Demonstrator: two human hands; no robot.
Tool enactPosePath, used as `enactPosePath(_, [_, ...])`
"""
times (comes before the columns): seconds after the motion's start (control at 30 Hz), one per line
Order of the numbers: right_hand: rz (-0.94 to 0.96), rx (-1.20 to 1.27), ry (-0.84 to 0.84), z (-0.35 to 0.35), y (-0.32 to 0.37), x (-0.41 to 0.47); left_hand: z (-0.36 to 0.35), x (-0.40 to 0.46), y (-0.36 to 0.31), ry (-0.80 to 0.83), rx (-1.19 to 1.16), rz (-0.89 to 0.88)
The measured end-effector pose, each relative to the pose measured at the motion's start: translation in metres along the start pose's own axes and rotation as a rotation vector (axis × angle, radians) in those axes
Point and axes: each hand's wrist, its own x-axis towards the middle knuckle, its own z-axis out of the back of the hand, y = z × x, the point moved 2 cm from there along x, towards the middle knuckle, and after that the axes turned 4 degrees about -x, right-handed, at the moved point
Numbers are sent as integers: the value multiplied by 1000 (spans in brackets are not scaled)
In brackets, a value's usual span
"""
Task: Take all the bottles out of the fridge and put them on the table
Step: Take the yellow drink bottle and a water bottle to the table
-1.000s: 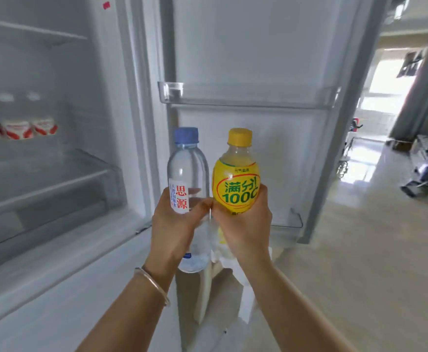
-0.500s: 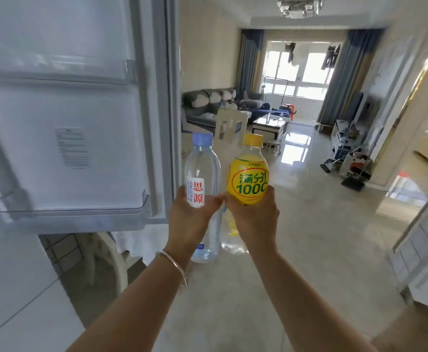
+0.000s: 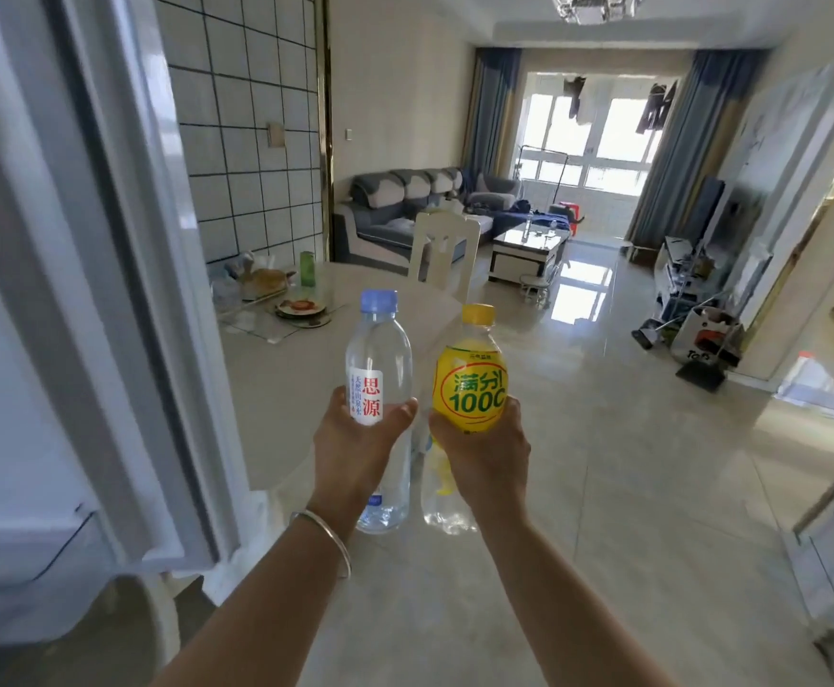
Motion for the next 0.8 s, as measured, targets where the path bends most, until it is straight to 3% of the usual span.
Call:
enactPosePath(0.33, [-15, -21, 152, -134, 1, 177, -32, 192, 50, -241, 61, 98])
enactPosePath(0.8, [132, -57, 729, -418, 24, 344, 36, 422, 122, -870, 29, 261])
